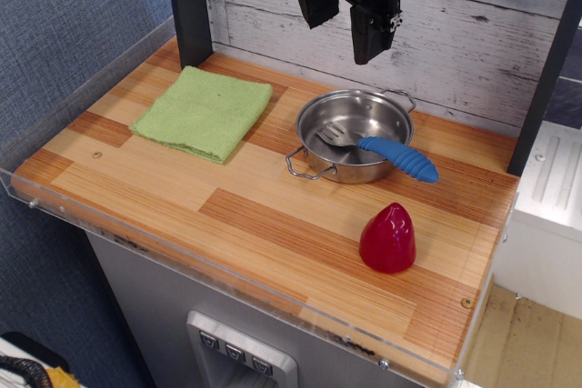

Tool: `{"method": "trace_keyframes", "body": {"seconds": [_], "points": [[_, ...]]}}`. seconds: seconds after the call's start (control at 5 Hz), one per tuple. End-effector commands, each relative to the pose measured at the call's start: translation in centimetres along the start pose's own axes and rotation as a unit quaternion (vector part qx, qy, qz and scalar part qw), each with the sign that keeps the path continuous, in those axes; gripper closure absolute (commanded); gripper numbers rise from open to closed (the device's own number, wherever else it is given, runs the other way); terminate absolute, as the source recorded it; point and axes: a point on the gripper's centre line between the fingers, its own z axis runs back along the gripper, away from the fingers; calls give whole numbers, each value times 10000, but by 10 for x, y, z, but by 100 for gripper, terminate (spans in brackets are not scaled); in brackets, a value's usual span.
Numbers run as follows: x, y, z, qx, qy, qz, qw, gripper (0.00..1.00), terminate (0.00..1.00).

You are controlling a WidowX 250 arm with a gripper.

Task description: Place the fork below the napkin

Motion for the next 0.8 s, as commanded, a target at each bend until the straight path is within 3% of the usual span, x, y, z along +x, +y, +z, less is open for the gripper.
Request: {"method": "trace_keyframes", "body": {"seconds": [0.0, 0.2, 0.4, 0.6], "points": [[0, 0, 0, 0, 0, 0, 10000, 0, 0], [9, -8, -5, -137, 314, 1325, 9906, 0, 0], [13, -13, -16, -77, 419, 2579, 9652, 0, 0], [16, -12, -26, 263, 516, 3715, 9266, 0, 0]]}}
